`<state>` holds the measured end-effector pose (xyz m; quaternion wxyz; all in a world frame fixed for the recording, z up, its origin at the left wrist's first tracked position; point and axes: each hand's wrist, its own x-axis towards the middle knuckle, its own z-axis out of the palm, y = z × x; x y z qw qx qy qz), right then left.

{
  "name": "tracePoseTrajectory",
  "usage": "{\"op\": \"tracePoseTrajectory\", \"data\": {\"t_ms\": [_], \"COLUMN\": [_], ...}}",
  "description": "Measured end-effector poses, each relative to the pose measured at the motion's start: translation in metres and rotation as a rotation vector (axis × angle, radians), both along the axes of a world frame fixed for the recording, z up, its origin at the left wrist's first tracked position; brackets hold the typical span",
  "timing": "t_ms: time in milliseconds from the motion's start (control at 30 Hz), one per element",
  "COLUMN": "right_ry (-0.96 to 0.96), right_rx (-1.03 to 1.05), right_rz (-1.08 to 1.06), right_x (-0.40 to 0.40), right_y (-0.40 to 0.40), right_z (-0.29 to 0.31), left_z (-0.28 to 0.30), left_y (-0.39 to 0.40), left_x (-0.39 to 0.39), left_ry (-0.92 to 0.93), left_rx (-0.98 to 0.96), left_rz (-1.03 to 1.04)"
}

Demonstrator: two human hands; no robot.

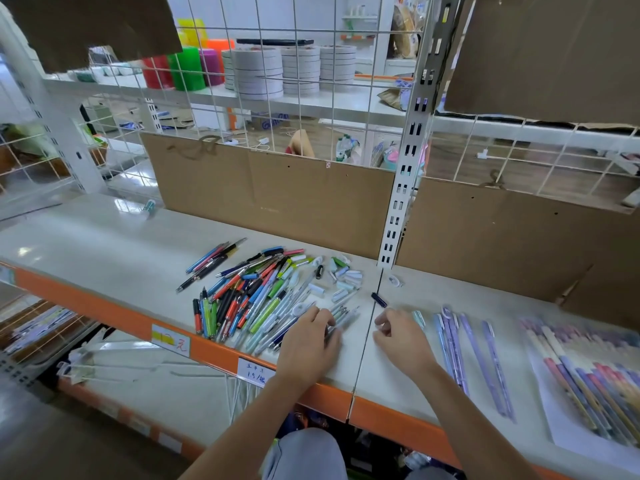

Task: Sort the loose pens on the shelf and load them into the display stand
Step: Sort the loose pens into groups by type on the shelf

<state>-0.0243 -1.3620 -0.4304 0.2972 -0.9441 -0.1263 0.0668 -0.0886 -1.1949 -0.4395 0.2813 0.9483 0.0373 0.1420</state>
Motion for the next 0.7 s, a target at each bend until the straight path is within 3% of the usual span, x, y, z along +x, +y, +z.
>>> {"op": "tracePoseTrajectory", "data": {"t_ms": [233,400,700], "right_ry": [-0.105,-0.171,-0.178], "right_rx": [0.086,0.077,0.073], "right_rz": [0.004,-0.003,-0.004], "right_x": [-0.013,-0.017,-0.015], "right_y": [0.014,0.014,0.014], "right_z": [-0.012,-0.017,-0.019], "left_z": [-0.002,0.001,0.012], "left_y": [0.003,0.007,0.029], "left_x": [0.003,0.003,0.010], "left_ry": [-0.044,-0.082,-0.005], "left_rx": [-0.008,-0.122,-0.082], "left_rz": [0.016,0.048,-0.069]}}
